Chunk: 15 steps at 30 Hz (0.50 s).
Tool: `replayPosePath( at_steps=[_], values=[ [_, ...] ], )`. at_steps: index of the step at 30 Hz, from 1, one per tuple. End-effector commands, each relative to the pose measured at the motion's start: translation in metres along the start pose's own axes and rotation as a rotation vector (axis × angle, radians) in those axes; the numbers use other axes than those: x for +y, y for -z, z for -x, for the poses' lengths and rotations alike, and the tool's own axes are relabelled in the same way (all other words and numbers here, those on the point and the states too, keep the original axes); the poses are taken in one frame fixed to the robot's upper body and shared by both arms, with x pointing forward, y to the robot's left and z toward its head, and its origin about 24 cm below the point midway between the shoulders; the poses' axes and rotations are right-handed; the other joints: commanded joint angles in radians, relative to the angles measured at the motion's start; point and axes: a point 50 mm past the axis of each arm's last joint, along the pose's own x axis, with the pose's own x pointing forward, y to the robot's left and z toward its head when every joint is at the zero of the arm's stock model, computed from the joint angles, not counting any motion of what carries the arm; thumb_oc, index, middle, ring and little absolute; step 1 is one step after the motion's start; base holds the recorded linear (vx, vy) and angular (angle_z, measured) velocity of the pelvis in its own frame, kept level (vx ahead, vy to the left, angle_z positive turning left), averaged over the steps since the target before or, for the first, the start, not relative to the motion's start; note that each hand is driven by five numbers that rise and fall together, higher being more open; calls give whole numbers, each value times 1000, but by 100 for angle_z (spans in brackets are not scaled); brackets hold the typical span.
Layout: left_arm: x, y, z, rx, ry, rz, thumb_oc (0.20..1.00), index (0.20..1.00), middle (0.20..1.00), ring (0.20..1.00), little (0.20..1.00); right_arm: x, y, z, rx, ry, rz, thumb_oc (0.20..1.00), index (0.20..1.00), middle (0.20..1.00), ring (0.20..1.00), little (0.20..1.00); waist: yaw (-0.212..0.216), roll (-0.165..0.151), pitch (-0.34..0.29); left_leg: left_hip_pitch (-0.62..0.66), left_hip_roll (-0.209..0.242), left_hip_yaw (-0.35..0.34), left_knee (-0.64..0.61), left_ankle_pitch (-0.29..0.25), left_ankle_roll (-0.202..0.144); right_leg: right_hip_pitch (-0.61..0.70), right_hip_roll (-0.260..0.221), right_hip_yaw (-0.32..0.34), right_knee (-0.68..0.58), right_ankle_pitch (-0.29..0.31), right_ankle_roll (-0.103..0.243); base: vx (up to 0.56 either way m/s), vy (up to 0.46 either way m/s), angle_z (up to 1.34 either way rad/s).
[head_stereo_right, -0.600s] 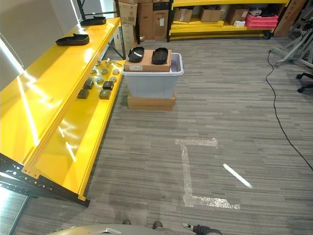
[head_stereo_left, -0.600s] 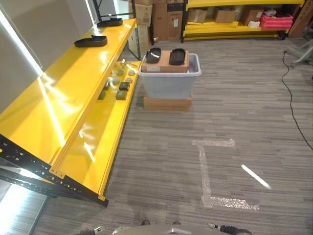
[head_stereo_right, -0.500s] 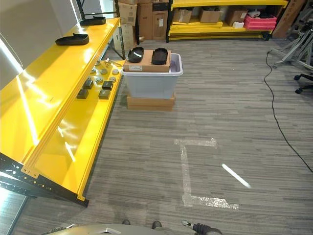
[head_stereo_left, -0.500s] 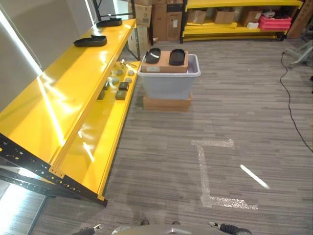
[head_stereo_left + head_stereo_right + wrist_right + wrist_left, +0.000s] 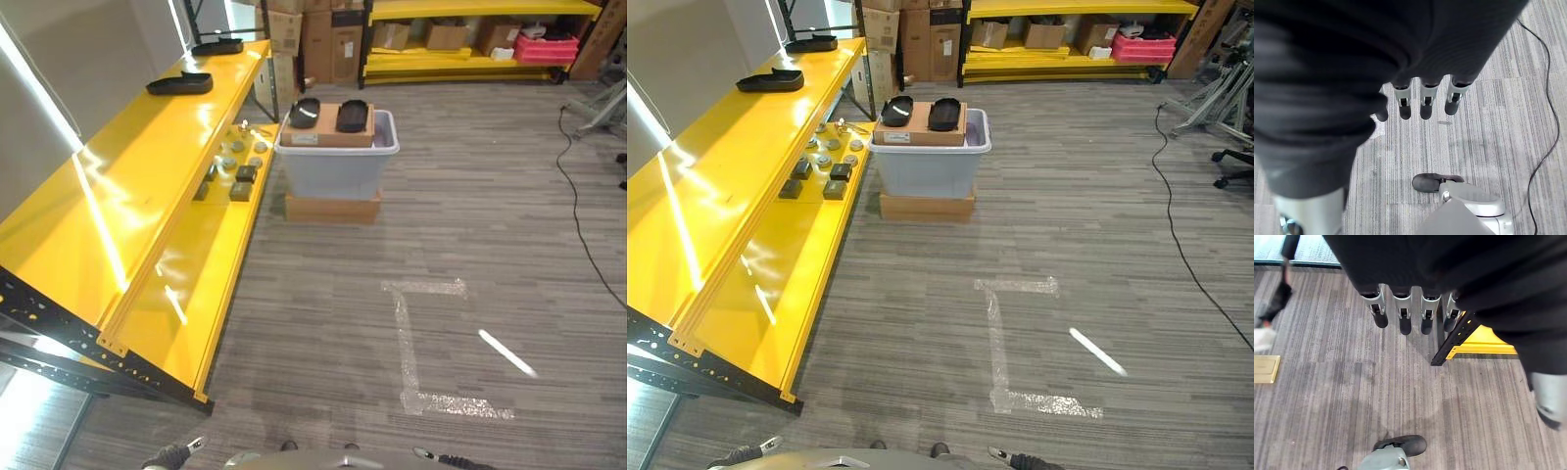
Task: Move parts from the plastic box to the shelf.
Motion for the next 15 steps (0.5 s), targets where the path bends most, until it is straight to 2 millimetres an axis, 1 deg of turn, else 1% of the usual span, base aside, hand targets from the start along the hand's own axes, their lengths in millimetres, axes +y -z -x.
replayPosePath(
  at_steps=[1,3,5,6,10,12,14,15],
  values=[
    [6,-18,-1,-39,-50,41,1000,1000,1000,1000,1000,1,-9,0,-42,9,-82,1000,1000,1000,1000,1000,15,-37,2,-21,34,-89,-9,-24,-80,26,-77,26,2,-40,114,0,0,0],
    [6,-16,-1,-39,-49,24,1000,1000,1000,1000,1000,0,-8,0,-48,12,-104,1000,1000,1000,1000,1000,14,-38,4,-20,34,-87,-9,-25,-79,27,-77,29,2,-38,115,0,0,0],
    [8,-15,-1,-42,-58,7,1000,1000,1000,1000,1000,1,-11,0,-66,13,-91,1000,1000,1000,1000,1000,13,-37,4,-19,34,-84,-9,-26,-78,26,-77,32,2,-37,116,0,0,0],
    [10,-19,-1,-63,-69,-9,1000,1000,1000,1000,1000,-1,-11,0,-66,16,-89,1000,1000,1000,1000,1000,12,-37,4,-19,33,-83,-9,-27,-78,24,-78,34,2,-35,117,0,0,0],
    [16,-20,-1,-71,-93,-24,1000,1000,1000,1000,1000,-7,-17,1,-90,40,-57,1000,1000,1000,1000,1000,12,-38,4,-20,32,-78,-9,-28,-76,18,-78,40,2,-33,118,0,0,0],
    [20,-26,-1,-94,-102,-35,1000,1000,1000,1000,1000,-12,-22,1,-101,48,-57,1000,1000,1000,1000,1000,12,-37,5,-19,30,-79,-9,-30,-76,18,-77,44,2,-30,119,0,0,0],
    [21,-27,-1,-98,-105,-35,1000,1000,1000,1000,1000,-12,-22,1,-100,49,-45,1000,1000,1000,1000,1000,13,-38,4,-19,29,-78,-9,-30,-76,17,-76,44,2,-31,118,0,0,0],
    [21,-32,-1,-120,-107,-14,1000,1000,1000,1000,1000,-12,-23,1,-102,52,-34,1000,1000,1000,1000,1000,14,-40,5,-19,30,-78,-9,-31,-76,18,-76,44,2,-33,118,0,0,0]
  ],
)
